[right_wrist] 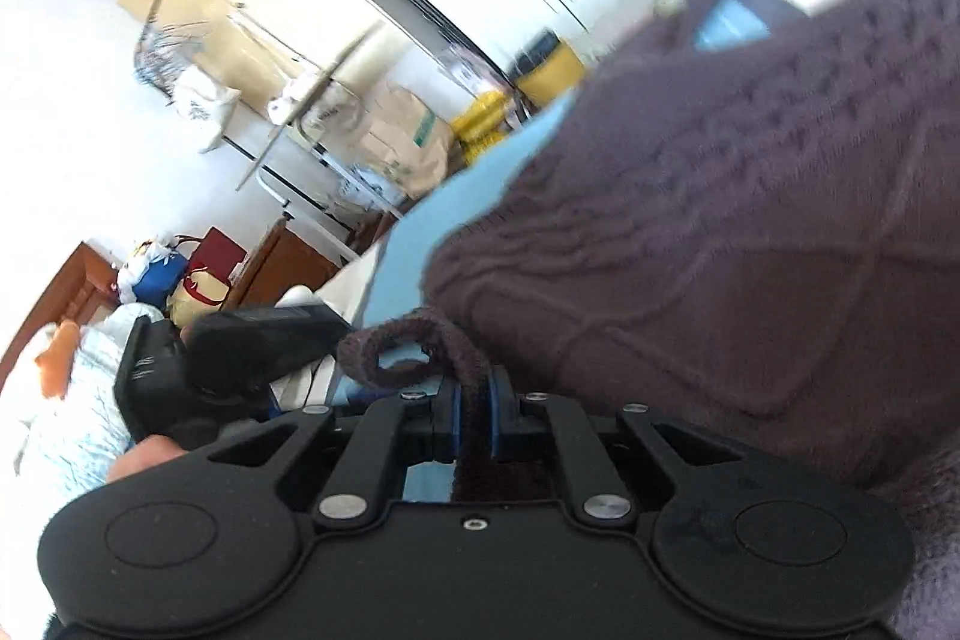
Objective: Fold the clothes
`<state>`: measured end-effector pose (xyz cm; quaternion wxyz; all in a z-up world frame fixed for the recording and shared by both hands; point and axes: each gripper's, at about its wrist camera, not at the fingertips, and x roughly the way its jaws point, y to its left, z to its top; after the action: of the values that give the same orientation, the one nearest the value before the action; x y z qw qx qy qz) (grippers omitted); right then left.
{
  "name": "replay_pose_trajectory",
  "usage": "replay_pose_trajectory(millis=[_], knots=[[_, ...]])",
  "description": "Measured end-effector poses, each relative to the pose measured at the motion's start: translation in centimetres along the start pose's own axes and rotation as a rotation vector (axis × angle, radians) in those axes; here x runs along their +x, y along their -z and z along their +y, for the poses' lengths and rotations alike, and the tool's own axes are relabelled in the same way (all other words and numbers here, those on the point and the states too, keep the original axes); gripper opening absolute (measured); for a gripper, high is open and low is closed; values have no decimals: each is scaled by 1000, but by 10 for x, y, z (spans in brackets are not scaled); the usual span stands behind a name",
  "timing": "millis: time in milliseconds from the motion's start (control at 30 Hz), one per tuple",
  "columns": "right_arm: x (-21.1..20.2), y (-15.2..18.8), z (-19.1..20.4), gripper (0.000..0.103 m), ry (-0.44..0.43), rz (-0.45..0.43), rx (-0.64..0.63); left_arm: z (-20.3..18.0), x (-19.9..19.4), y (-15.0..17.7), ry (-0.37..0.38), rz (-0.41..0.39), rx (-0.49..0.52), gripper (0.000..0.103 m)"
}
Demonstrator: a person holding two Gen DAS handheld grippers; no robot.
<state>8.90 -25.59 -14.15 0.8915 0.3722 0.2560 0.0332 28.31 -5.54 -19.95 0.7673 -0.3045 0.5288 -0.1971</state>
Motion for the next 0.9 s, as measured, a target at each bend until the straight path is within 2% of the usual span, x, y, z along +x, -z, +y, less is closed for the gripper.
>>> replay_pose_trajectory(millis=[33,67,100,167,200,233,267,300,367,433,500,567,600,667,767,867,900], knots=[[-2,2,6,10,-14,3,-32,-4,2,4,-20,-14,33,28],[-4,3,11,10,-28,5,-64,-6,8,6,-4,6,31,36],[-6,5,17,10,-41,9,-95,-5,12,8,37,23,6,42],[-6,5,25,10,-38,34,-138,-3,22,10,118,53,-47,44],[-7,7,27,10,-35,41,-144,0,26,11,142,54,-74,36],[-12,4,26,10,-35,46,-138,-1,31,9,131,52,-72,21],[-14,4,26,10,-37,52,-128,-6,33,9,96,48,-20,8],[-15,4,26,10,-35,53,-123,-13,31,10,57,23,43,8],[-19,3,32,10,-24,51,-151,-27,16,12,46,-40,106,7],[-25,6,45,9,-4,21,-244,-38,-20,19,37,-125,164,7],[-25,7,55,9,-37,29,-274,-49,-55,29,-39,-226,234,3],[-25,8,66,9,-68,39,-304,-47,-77,37,-131,-271,272,0],[-23,12,70,10,-65,56,-328,-43,-84,39,-175,-272,280,0],[-10,27,70,10,-44,122,-345,-25,-75,32,-195,-202,218,0],[9,44,60,9,-7,214,-321,-2,-61,26,-166,-114,104,0],[12,50,63,9,3,241,-309,0,-56,28,-127,-75,90,2],[14,52,63,14,7,249,-305,-3,-53,28,-130,-74,103,3]])
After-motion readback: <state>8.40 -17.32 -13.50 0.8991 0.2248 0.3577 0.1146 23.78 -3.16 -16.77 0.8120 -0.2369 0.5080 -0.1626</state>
